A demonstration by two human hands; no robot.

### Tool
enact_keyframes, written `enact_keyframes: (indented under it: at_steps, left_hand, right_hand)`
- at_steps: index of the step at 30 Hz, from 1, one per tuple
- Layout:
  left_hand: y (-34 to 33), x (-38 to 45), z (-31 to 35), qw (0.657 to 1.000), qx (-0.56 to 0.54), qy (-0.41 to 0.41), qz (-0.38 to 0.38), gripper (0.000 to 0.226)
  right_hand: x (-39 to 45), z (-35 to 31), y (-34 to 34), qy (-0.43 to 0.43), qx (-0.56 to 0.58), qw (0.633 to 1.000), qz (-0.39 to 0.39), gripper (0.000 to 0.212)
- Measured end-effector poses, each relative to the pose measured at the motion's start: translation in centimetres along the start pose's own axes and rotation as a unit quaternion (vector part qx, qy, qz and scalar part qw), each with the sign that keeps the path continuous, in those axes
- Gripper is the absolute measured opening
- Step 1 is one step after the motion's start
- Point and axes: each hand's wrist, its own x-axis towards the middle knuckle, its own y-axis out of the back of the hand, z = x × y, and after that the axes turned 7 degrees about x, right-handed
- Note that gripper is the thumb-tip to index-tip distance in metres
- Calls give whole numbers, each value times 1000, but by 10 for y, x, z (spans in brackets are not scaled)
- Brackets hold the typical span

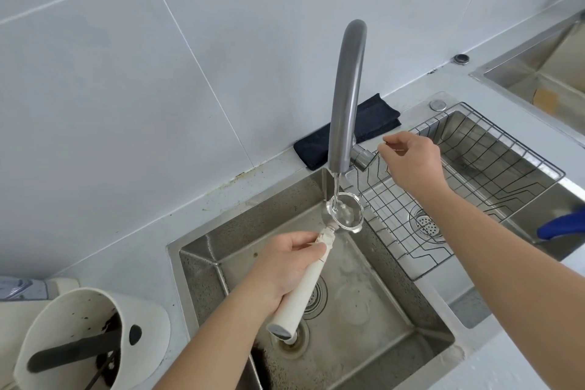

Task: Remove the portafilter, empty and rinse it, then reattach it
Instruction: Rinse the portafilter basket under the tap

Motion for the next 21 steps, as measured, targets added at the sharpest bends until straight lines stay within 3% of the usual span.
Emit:
enact_keyframes:
  at_steps: [11,21]
  left_hand:
    - [-7,15,14,993,64,-95,41,24]
    - [-27,34,29,993,-45,-110,19,21]
  right_hand:
    - [0,0,0,1,7,1000,1,19]
    - [1,4,-1,4,9,1000,3,19]
